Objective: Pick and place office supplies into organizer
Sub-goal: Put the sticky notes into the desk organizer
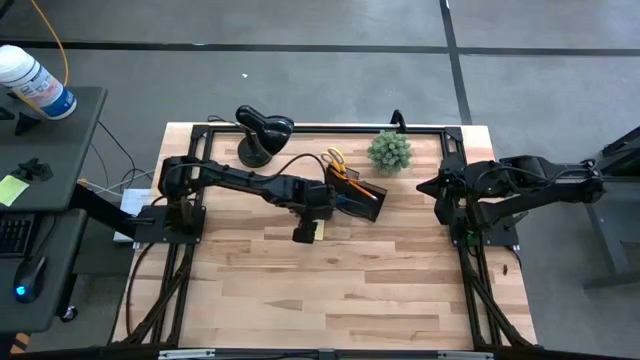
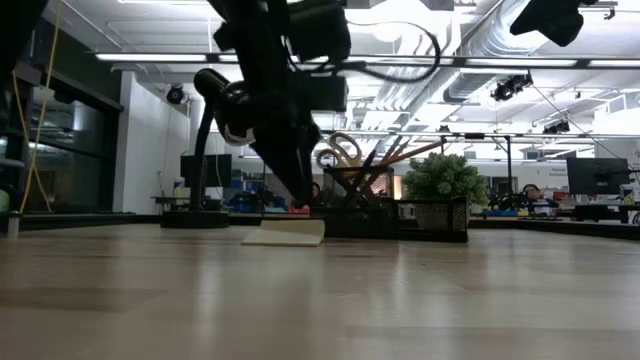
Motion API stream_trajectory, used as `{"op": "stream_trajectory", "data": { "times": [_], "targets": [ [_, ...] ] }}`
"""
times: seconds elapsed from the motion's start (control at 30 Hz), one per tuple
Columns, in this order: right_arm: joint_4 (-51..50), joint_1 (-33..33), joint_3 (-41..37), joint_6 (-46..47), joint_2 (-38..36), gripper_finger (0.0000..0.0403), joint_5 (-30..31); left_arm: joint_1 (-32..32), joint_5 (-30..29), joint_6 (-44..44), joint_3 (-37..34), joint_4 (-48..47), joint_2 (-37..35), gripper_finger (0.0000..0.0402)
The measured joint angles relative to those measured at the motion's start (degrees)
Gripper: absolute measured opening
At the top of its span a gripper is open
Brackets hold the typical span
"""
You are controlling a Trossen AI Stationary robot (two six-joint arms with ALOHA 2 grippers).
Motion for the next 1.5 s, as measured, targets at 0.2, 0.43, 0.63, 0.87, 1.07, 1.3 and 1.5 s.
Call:
{"op": "stream_trajectory", "data": {
  "times": [0.2,0.43,0.63,0.87,1.07,1.3,1.5],
  "targets": [
    [0.0,0.0,0.0,0.1,0.0,0.0011,0.0,2.2,3.4,1.7,0.0,-0.1,3.1,0.0213],
    [0.0,0.0,0.0,0.7,0.0,0.0011,0.0,4.6,5.3,2.0,0.0,0.1,4.6,0.0187],
    [0.0,0.0,0.0,1.1,0.0,0.0011,0.1,4.3,6.5,3.4,0.0,0.1,4.9,0.0128],
    [0.0,0.0,0.0,1.1,0.0,0.0011,0.3,4.4,9.4,2.9,0.2,-0.4,7.7,0.0099],
    [0.0,0.0,0.0,1.3,0.0,0.0011,0.4,4.4,8.9,1.6,0.4,-0.7,7.8,0.0035],
    [0.0,0.0,0.0,1.2,0.0,0.0011,0.5,3.9,8.2,3.8,5.8,-4.4,7.7,0.0003],
    [-1.0,0.0,0.0,1.1,-0.8,0.0011,1.0,2.5,5.9,6.0,13.6,-6.9,7.7,0.0002]
  ]
}}
